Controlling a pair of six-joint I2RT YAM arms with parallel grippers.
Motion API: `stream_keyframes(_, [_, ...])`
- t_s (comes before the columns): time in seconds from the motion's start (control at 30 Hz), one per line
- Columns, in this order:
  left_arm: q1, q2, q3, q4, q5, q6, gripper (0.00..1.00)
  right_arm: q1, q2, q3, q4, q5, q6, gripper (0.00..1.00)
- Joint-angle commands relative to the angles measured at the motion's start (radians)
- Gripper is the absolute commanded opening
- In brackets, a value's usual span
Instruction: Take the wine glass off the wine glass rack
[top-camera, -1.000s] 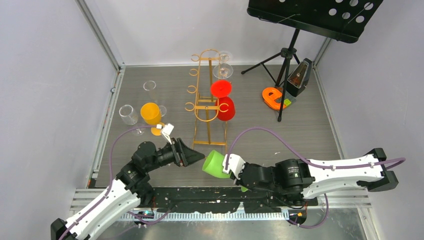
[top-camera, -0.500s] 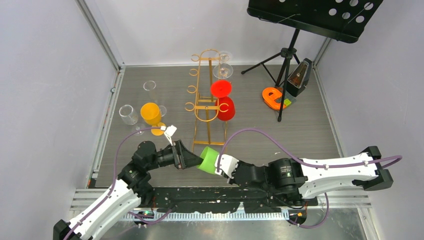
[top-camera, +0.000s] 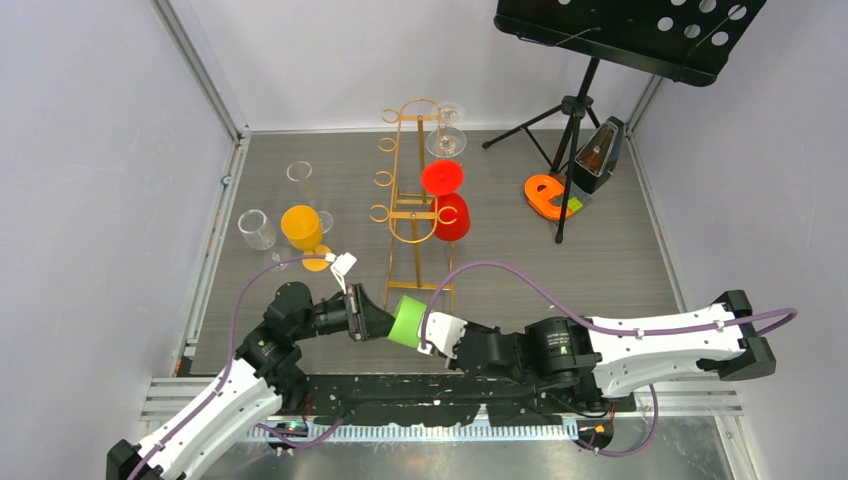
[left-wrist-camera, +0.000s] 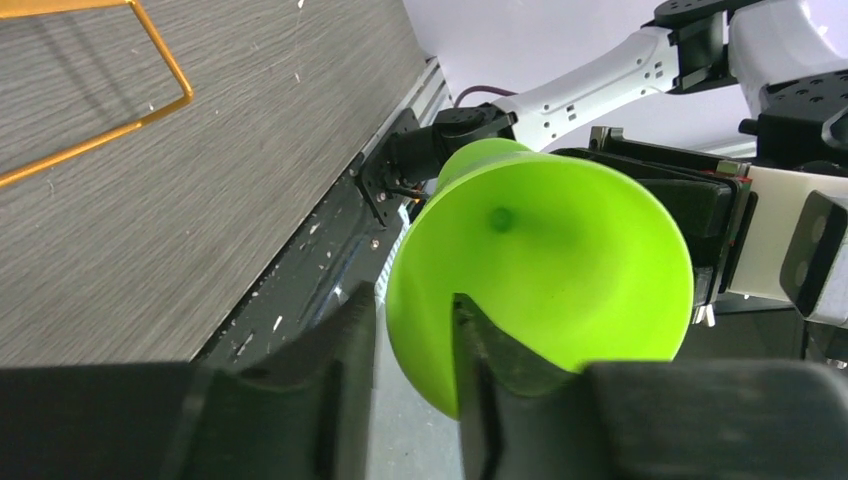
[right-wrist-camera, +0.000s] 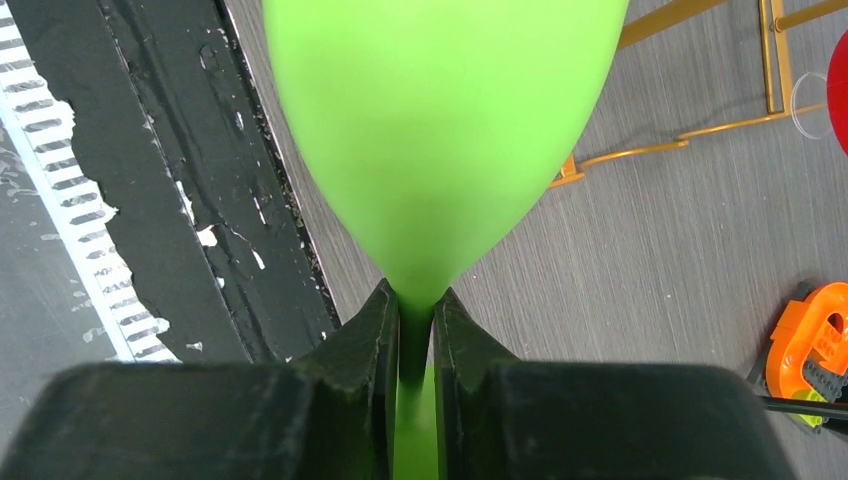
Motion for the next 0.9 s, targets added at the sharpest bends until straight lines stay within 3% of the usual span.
stream_keyframes(0.0, [0.004,-0.010,0.011,0.018,0.050,0.002,0.26,0.006,0.013,0.053,0.048,0.046,-0.010,0.06])
stream_keyframes(0.2, [0.004,-0.031,0.013,-0.011,0.040,0.002,0.01,0.006,0.024,0.046,0.056,0.054,-0.009,0.06])
stream_keyframes(0.3, [0.005,-0.035,0.027,-0.026,0.037,0.006,0.00,0.005,0.025,0.046,0.051,0.071,0.002,0.10])
stream_keyframes(0.43, [0.005,-0.054,0.082,-0.128,0.000,0.053,0.00,0.005,0.015,0.043,0.046,0.081,0.015,0.23])
stream_keyframes(0.57, [0.004,-0.067,0.174,-0.307,-0.066,0.135,0.00,0.006,-0.004,0.036,0.037,0.093,0.033,0.45])
stream_keyframes(0.87, [0.005,-0.047,0.339,-0.558,-0.230,0.272,0.00,0.006,-0.076,0.008,0.004,0.109,0.090,0.57])
